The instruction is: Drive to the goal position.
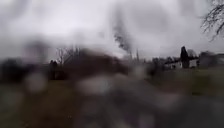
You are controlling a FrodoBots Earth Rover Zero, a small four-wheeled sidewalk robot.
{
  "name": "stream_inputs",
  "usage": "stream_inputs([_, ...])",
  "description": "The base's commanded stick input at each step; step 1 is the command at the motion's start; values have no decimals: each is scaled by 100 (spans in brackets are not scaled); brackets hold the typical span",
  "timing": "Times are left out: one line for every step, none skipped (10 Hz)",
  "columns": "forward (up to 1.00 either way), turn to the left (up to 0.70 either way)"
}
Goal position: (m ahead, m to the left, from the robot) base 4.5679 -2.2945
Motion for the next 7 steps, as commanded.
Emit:
stream_inputs([85,0])
stream_inputs([85,0])
stream_inputs([85,0])
stream_inputs([85,0])
stream_inputs([85,0])
stream_inputs([85,0])
stream_inputs([85,0])
